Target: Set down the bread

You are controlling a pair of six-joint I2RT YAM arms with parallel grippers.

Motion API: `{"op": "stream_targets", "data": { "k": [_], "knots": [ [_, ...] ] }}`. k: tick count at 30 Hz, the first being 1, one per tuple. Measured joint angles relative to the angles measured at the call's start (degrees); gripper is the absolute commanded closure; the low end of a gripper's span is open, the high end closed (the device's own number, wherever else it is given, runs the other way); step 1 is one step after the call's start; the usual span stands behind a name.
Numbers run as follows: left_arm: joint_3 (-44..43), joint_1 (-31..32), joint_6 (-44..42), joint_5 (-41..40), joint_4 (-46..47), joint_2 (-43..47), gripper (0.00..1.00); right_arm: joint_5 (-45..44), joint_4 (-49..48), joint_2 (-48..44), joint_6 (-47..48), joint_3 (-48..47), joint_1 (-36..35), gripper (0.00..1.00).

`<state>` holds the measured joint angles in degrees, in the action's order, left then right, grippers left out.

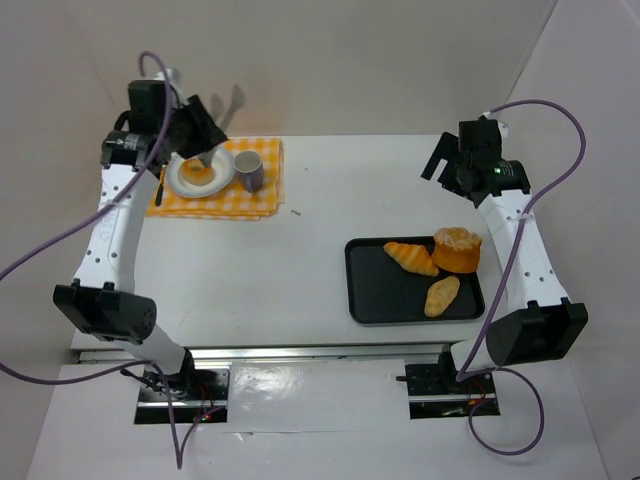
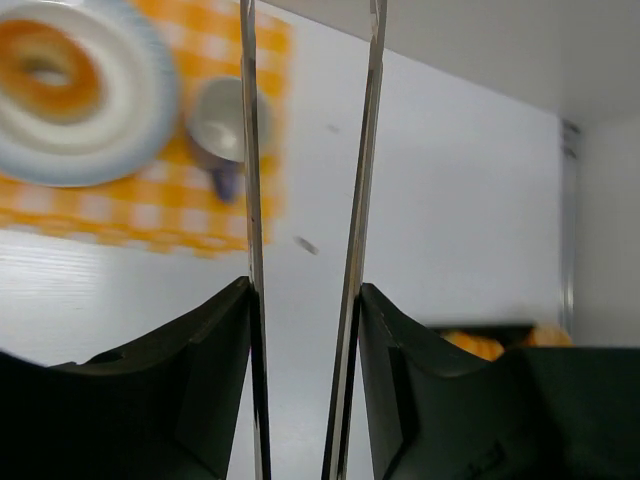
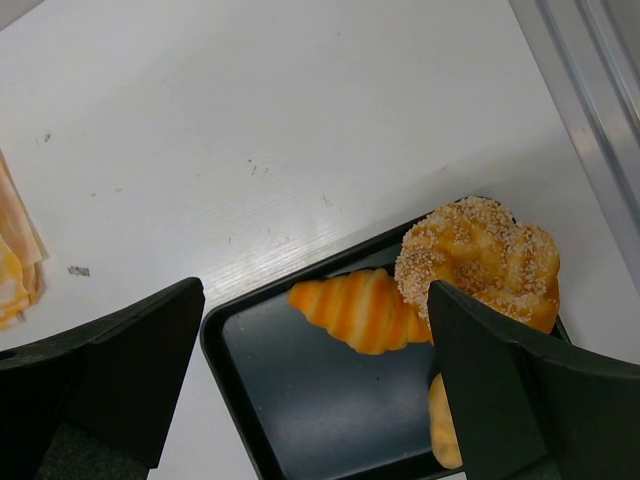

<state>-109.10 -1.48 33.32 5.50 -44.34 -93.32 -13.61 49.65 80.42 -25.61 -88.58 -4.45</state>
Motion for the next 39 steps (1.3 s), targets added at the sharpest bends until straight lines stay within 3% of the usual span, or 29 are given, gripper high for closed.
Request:
{"op": "stream_targets", "data": {
  "k": [7, 14, 21, 30, 39],
  "knots": [
    [6.49, 24.96, 0.07, 3.98, 1.25, 6.03, 0.47, 0.11, 0.0, -0.02, -0.02, 0.04, 0.0, 0.0],
    [17.16, 39.65, 4.42, 11.39, 2.8, 0.72, 0.48, -1.38, 0.0, -1.4, -0.02, 0.07, 0.0, 0.0],
    [16.15, 44.92, 6.14, 15.69, 3.93, -7.87, 0.47, -2.27, 0.0, -3.45, -0.02, 0.09, 0.0, 0.0],
    [5.35, 49.77, 5.16, 16.83, 3.5, -15.41, 0.44, -2.23, 0.07, -3.63, -0.02, 0.92, 0.0, 0.0],
    [-0.39, 50.88, 4.39, 11.08, -2.95, -19.91, 0.41, -2.25, 0.09, -4.07, -0.02, 0.98, 0.0, 0.0]
  ]
}}
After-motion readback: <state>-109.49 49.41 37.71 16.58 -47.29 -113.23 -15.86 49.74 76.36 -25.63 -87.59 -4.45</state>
